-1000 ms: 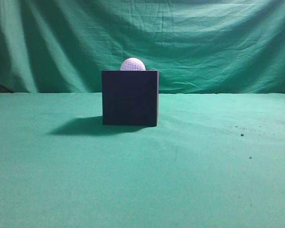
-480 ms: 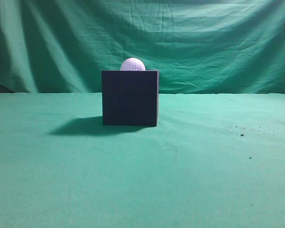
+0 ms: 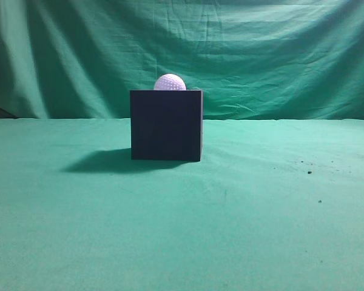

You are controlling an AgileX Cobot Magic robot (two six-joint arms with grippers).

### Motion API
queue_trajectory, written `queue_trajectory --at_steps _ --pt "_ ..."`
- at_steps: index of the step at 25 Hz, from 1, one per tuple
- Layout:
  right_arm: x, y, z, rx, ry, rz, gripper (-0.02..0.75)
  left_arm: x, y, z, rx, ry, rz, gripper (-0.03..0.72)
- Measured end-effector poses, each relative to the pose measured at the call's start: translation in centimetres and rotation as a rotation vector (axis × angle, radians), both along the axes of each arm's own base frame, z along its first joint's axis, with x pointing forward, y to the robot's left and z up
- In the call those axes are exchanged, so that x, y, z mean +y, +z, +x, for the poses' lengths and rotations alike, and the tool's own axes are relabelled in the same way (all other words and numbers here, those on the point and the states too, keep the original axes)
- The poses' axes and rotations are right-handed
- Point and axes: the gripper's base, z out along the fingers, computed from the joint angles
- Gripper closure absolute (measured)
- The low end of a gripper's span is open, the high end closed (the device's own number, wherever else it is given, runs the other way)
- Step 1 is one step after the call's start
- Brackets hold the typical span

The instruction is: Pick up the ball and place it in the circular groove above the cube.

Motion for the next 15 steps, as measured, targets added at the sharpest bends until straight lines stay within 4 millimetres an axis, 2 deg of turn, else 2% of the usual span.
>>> queue_trajectory --at_steps 7,15 --pt "-0.07 -0.94 -0.19 0.096 -0.010 -0.002 0.738 0.00 0.00 0.00 0.000 0.000 0.000 0.688" --pt "-0.08 -1.05 -0.22 0.109 -0.011 -0.003 0.738 0.00 0.00 0.00 0.000 0.000 0.000 0.688"
